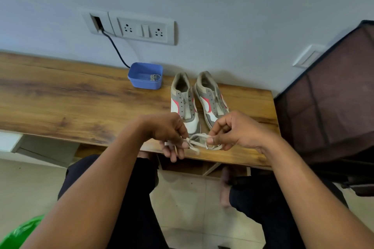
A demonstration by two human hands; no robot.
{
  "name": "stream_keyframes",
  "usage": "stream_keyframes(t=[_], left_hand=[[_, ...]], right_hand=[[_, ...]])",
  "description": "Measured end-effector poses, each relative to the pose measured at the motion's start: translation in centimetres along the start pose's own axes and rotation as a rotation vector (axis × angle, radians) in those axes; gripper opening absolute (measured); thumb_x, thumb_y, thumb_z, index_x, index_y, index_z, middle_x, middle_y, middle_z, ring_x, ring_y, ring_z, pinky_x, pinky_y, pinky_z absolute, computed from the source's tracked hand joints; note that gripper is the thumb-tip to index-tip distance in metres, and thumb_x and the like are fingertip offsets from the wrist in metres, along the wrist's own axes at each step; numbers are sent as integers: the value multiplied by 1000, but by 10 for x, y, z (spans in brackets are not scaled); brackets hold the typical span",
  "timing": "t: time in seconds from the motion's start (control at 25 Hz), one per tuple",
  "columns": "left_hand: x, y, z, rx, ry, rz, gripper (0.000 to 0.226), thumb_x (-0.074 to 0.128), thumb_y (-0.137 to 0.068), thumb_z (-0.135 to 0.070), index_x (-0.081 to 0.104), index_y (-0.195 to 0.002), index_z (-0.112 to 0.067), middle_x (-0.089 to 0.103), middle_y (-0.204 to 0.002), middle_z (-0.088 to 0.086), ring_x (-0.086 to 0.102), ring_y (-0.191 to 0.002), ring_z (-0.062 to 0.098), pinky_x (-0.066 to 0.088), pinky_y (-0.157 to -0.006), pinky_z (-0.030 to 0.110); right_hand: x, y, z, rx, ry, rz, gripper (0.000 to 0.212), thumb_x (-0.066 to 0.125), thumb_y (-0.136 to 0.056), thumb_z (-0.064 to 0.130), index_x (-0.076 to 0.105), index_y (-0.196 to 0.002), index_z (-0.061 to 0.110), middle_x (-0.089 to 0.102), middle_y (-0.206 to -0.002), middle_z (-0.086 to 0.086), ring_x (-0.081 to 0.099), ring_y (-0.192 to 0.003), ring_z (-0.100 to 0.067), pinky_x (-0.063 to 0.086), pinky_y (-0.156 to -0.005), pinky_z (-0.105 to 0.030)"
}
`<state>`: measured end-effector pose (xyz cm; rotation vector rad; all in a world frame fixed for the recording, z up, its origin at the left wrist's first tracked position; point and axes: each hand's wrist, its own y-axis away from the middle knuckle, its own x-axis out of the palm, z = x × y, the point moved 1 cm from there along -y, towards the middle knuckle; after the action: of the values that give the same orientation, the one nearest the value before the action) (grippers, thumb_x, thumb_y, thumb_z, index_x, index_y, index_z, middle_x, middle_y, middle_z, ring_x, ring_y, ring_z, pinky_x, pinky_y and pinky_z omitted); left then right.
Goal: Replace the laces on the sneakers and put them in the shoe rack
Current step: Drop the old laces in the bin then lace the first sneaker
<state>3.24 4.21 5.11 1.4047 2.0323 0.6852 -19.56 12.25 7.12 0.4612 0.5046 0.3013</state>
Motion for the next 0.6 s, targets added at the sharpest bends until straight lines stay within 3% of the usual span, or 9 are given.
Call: stream_keyframes(t=[0.2, 0.32, 0.44, 0.52, 0.6], left_hand=[[-7, -6, 2, -266, -226, 105, 24, 70, -93, -5, 67, -115, 5, 76, -101, 23, 76, -86, 34, 63, -69, 33], [-3, -11, -5, -336, -344, 193, 38, 75, -90, -10, 67, -127, -11, 76, -109, 18, 75, -92, 28, 62, -81, 36], [-4, -15, -8, -152, -484, 89, 62, 87, -79, -29, 63, -136, -27, 71, -119, -1, 68, -110, 20, 54, -102, 39], [-5, -18, -12, 79, -377, -44, 47, 86, -81, -28, 71, -125, -24, 74, -116, -3, 68, -107, 14, 51, -103, 36], [-6, -18, -13, 231, -148, -137, 21, 82, -85, -16, 78, -106, -15, 78, -99, 7, 71, -87, 12, 58, -91, 35]], right_hand=[[-8, 6, -13, 43, 93, 83, 26, 92, -78, 22, 80, -96, 6, 79, -85, -13, 72, -72, -20, 62, -73, -35], [-13, 2, -8, -7, 74, 135, 19, 86, -86, 16, 81, -102, 7, 81, -89, -9, 75, -81, -22, 64, -76, -32], [-6, -5, -5, -63, 59, 183, 18, 84, -87, 12, 81, -105, 10, 81, -93, -7, 77, -91, -26, 65, -83, -39], [-1, -11, -3, -104, 14, 128, 18, 86, -85, 12, 81, -102, 11, 81, -92, -8, 77, -90, -24, 65, -83, -41], [-2, -15, -1, -145, -50, 36, 19, 87, -83, 10, 80, -100, 7, 81, -90, -9, 78, -86, -21, 66, -81, -39]])
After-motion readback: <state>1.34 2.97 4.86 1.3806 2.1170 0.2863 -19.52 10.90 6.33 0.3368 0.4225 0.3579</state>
